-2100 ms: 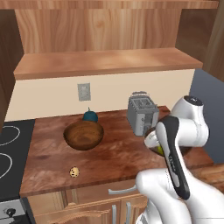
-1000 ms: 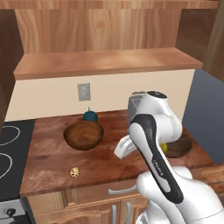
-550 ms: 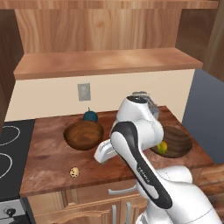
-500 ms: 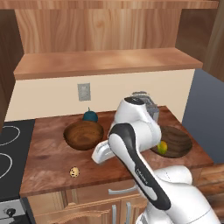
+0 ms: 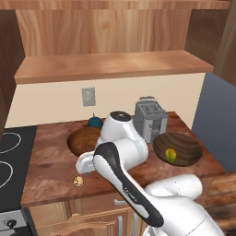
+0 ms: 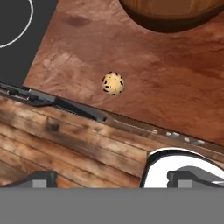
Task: Pick both bowls and place them on the counter. Then place the cookie dough ball in one bowl and place the mango in the other bowl.
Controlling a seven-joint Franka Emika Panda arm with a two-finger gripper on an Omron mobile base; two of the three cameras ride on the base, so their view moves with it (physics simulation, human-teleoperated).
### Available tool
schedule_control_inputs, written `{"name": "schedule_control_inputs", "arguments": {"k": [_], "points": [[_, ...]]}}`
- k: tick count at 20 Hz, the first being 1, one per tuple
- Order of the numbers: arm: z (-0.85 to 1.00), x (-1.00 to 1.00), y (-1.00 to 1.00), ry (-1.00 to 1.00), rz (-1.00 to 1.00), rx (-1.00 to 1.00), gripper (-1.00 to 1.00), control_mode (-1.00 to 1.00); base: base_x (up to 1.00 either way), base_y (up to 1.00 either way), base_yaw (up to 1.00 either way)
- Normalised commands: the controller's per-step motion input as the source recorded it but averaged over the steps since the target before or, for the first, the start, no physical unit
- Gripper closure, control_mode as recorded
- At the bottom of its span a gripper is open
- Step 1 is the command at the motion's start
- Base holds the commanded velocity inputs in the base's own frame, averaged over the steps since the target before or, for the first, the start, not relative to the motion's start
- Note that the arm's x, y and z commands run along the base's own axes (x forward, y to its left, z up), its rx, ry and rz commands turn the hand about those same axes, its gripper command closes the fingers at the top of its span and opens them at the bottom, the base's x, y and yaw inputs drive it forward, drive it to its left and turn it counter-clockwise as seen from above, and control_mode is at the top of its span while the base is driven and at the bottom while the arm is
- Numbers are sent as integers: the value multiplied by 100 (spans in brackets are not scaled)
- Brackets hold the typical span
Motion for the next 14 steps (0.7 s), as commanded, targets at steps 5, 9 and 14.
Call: {"name": "schedule_control_inputs", "arguments": {"k": [5, 9, 14], "points": [[-24, 29, 30, 12, -3, 0, -100, -100, 0, 0, 0], [-40, 34, 16, 17, -6, 0, -100, -100, 0, 0, 0], [-28, 32, 15, 5, -4, -5, -100, -100, 0, 0, 0]]}}
